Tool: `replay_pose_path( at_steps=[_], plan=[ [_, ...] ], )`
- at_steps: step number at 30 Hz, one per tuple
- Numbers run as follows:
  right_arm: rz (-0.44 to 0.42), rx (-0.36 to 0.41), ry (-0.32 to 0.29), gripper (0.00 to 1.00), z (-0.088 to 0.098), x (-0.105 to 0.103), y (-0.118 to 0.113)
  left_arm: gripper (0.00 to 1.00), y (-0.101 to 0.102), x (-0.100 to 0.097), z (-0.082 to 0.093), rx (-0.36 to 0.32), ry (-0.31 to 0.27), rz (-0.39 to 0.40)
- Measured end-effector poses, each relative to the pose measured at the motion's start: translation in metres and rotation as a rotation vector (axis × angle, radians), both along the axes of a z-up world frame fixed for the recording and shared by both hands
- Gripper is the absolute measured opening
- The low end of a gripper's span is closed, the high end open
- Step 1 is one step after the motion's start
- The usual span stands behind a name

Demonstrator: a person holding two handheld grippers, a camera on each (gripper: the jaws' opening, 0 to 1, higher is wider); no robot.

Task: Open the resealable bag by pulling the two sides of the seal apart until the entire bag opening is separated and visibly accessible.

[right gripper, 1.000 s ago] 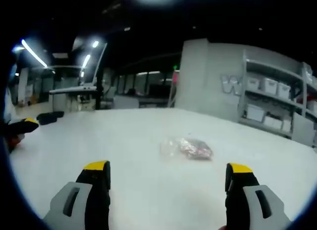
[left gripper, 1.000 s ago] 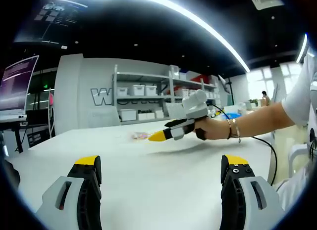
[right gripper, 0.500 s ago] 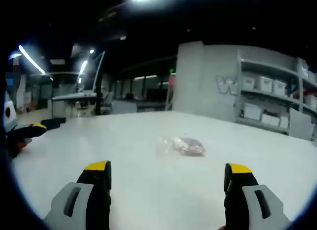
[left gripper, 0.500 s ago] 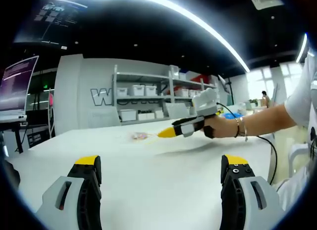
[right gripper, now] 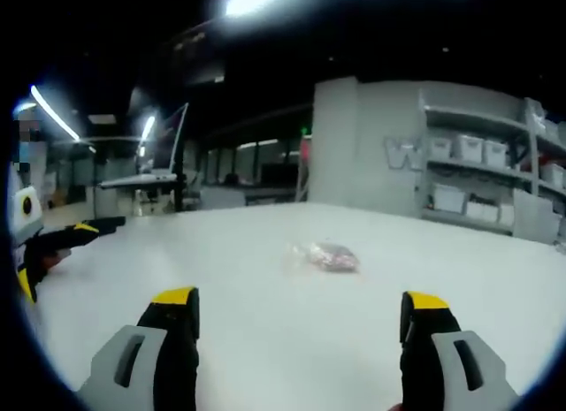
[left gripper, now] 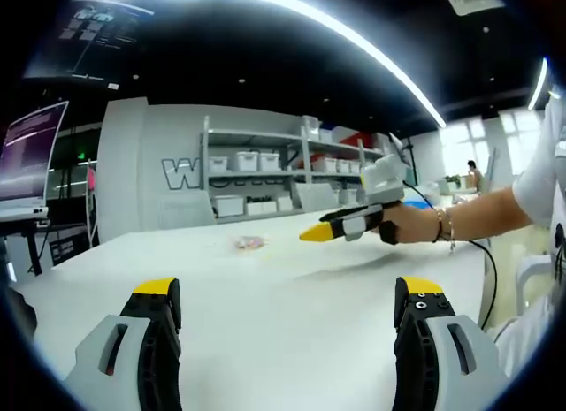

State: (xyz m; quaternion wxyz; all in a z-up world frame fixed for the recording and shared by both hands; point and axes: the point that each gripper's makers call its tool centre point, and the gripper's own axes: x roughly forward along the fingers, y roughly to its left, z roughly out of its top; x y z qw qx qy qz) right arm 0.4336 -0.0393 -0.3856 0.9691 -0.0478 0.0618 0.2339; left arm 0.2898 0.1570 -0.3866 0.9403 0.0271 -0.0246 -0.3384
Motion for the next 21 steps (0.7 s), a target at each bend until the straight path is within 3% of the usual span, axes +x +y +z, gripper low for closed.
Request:
replay_pose_path(
  at_steps=[21],
  plan=[
    [-0.025, 0.047, -0.037, 0.95, 0.012, -0.045, -0.031, 0.99, 0.001, 0.000, 0.001, -0.003, -0.001, -0.002]
  ],
)
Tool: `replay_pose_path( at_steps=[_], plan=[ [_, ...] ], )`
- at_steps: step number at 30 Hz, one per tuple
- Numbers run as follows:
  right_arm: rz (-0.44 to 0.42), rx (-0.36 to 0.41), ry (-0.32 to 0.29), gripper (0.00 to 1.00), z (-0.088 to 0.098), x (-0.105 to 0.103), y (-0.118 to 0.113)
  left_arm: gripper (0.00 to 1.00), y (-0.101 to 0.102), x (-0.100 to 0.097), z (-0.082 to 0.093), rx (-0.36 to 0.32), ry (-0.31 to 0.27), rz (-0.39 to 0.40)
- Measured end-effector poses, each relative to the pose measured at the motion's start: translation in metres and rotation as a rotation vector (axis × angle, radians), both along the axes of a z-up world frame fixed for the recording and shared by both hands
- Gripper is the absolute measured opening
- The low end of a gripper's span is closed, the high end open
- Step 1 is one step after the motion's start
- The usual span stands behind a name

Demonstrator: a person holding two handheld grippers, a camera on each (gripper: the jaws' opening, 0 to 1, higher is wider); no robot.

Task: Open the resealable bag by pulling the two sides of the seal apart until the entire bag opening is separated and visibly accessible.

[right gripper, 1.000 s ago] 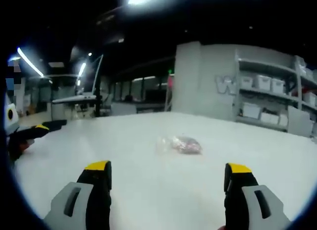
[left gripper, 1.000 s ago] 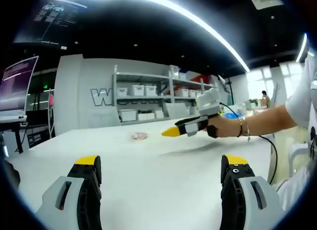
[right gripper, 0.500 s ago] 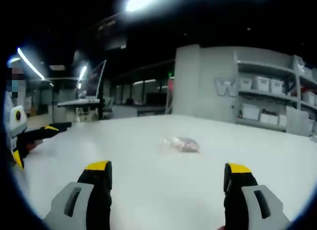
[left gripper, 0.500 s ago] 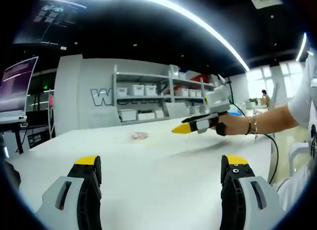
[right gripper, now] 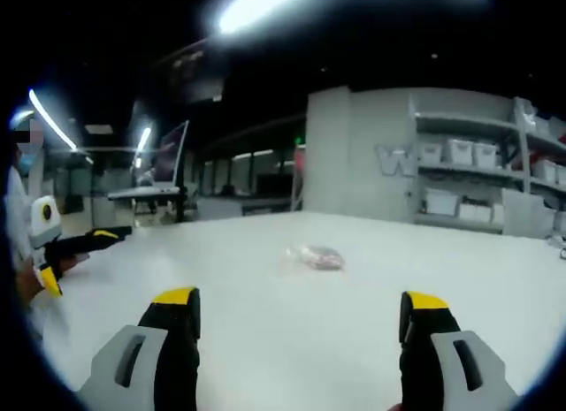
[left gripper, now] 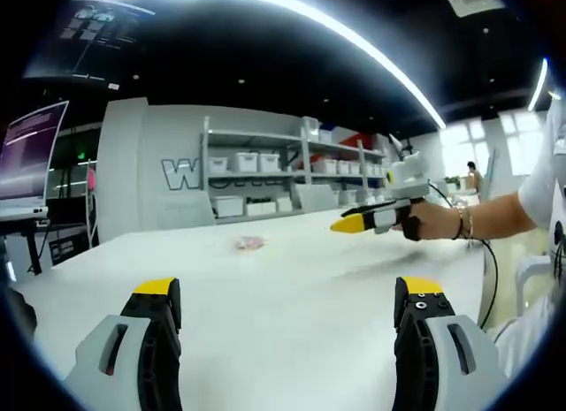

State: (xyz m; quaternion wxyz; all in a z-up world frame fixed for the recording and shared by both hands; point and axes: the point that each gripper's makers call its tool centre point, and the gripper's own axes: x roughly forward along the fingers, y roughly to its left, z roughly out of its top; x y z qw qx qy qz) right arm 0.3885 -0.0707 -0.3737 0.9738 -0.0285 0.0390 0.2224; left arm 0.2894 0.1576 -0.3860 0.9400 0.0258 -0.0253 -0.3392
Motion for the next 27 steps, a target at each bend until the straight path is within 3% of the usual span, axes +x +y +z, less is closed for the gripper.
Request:
replay_pose_path(
  at_steps=[10, 20, 27],
  plan=[
    [-0.008, 0.015, -0.018, 0.94, 0.001, -0.017, -0.010, 0.99, 0.000, 0.000, -0.001, 0.003, 0.002, 0.002],
    [-0.055, 0.053, -0.045, 0.93, 0.005, -0.037, -0.037, 0.99, 0.000, 0.000, -0.002, 0.005, 0.004, 0.004],
    [-0.074, 0.070, -0.086, 0.93, 0.013, -0.051, -0.044, 0.99, 0.001, 0.001, -0.001, 0.001, 0.007, 0.006]
  ],
)
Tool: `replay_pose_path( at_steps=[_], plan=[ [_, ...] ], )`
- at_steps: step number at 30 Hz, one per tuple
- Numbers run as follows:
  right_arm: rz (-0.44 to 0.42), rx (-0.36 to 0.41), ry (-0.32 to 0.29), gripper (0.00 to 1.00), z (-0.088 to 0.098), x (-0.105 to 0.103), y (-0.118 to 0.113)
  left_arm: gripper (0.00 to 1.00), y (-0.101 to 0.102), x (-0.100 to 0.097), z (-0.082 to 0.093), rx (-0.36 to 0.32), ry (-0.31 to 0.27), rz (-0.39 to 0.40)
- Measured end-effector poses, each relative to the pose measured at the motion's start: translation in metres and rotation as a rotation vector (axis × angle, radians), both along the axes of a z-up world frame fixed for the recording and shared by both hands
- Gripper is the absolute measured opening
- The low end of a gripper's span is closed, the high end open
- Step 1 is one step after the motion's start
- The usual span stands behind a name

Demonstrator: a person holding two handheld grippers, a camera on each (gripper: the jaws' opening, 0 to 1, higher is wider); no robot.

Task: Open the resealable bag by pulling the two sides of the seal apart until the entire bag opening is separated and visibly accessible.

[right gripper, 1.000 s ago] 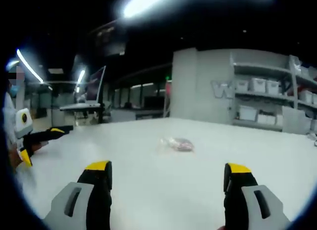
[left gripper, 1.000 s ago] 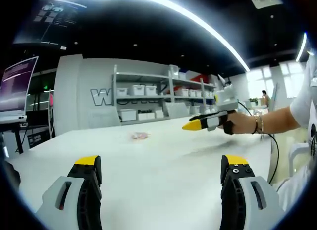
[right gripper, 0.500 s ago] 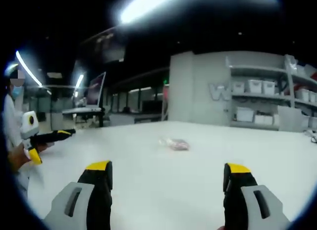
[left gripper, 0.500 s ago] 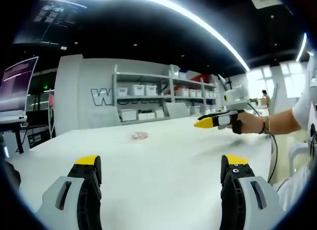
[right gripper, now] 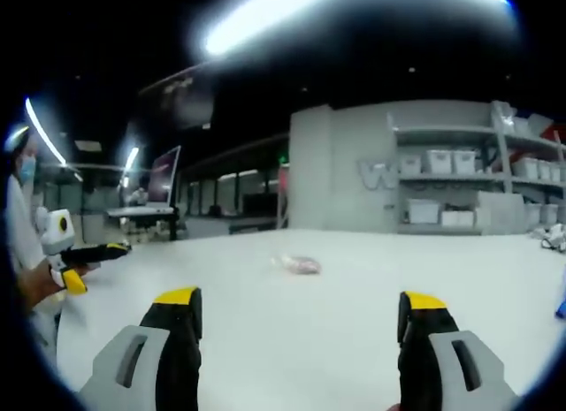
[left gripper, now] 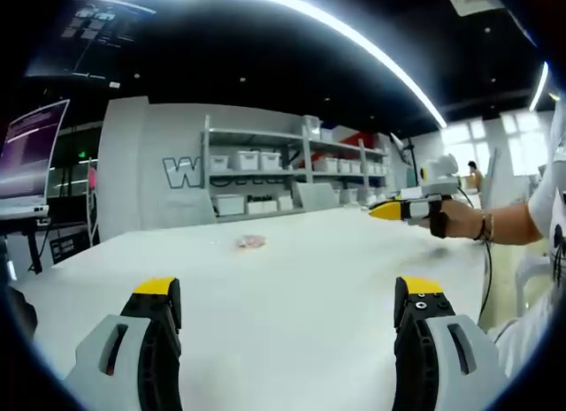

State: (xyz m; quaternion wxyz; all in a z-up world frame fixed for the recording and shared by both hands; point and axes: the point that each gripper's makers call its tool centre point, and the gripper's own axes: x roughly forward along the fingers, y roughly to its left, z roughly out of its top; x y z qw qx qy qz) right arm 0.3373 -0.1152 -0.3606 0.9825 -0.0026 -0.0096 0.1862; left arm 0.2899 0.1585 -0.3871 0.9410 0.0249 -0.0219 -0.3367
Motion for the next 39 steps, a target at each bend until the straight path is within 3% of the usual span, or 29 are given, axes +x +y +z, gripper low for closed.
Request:
replay_pose_path(
  at_steps=[11, 27, 39],
  plan=[
    [-0.012, 0.026, -0.076, 0.93, 0.015, -0.029, -0.003, 0.99, 0.001, 0.001, -0.001, 0.004, 0.002, 0.004],
    [-0.095, 0.056, -0.069, 0.92, 0.009, -0.054, -0.034, 0.99, 0.002, 0.001, -0.001, -0.001, 0.014, 0.001],
    [-0.129, 0.055, -0.104, 0.92, 0.014, -0.073, -0.047, 0.99, 0.001, 0.001, -0.002, -0.004, 0.017, 0.001]
  ],
)
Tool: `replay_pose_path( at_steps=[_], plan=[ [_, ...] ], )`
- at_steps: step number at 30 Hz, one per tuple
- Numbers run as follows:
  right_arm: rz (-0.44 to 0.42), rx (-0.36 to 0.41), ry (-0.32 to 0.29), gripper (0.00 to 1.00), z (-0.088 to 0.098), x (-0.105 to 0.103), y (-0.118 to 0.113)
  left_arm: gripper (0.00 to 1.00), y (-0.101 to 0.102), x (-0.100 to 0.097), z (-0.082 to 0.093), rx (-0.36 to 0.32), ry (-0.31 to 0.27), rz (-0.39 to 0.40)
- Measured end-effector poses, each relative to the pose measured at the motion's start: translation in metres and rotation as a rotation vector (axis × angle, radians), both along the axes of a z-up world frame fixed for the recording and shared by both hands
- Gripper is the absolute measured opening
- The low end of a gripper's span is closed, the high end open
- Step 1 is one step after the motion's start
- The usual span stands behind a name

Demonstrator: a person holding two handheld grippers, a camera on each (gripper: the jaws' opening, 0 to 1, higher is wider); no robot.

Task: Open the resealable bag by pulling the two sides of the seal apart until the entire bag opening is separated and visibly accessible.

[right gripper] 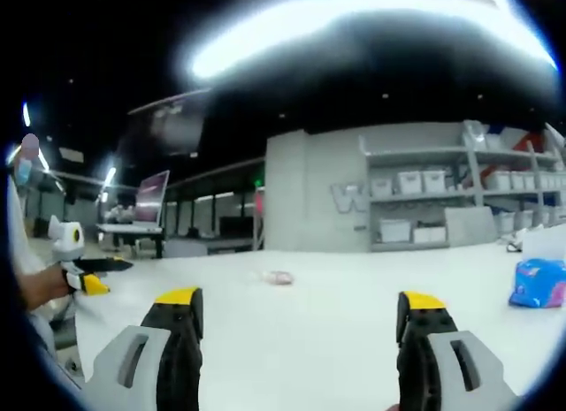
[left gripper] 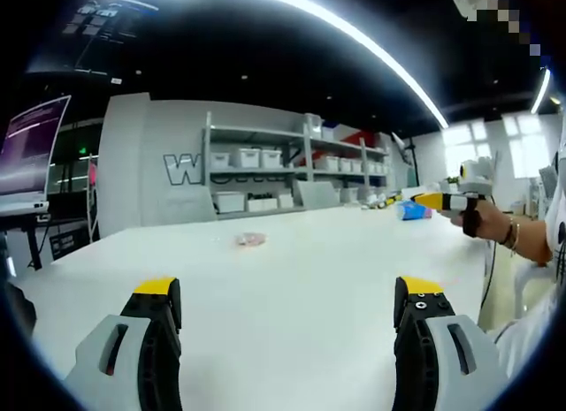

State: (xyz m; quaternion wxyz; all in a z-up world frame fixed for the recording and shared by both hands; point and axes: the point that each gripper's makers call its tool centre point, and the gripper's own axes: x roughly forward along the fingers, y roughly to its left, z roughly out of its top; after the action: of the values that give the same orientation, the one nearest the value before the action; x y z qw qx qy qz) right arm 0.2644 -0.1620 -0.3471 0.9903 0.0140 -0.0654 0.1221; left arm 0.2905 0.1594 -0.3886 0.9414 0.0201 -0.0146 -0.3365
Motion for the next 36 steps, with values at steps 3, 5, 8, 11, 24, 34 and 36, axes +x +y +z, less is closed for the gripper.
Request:
replay_pose_path(
  at_steps=[3, 5, 8, 11, 24, 34, 36],
  plan=[
    [0.004, -0.003, -0.001, 0.91, -0.001, -0.003, 0.001, 0.99, 0.000, 0.000, 0.000, -0.001, 0.001, 0.002],
    [0.005, -0.008, -0.002, 0.90, -0.002, -0.005, 0.001, 0.99, 0.000, 0.000, 0.000, -0.002, 0.002, 0.003],
    [0.011, -0.005, 0.003, 0.89, -0.002, -0.008, 0.002, 0.99, 0.000, 0.001, 0.000, -0.004, 0.003, 0.003],
    [0.011, -0.004, 0.005, 0.89, -0.003, -0.010, 0.003, 0.99, 0.001, 0.000, -0.001, -0.005, 0.005, 0.002],
    [0.031, -0.007, 0.011, 0.88, -0.005, -0.016, 0.010, 0.99, 0.001, 0.000, -0.002, -0.017, 0.019, -0.003],
    [0.039, 0.001, 0.032, 0.87, -0.012, -0.017, 0.013, 0.98, 0.000, 0.000, -0.003, -0.012, 0.022, -0.004],
    [0.042, -0.002, 0.033, 0.87, -0.012, -0.016, 0.015, 0.98, 0.000, 0.000, -0.003, -0.012, 0.023, -0.006]
  ],
)
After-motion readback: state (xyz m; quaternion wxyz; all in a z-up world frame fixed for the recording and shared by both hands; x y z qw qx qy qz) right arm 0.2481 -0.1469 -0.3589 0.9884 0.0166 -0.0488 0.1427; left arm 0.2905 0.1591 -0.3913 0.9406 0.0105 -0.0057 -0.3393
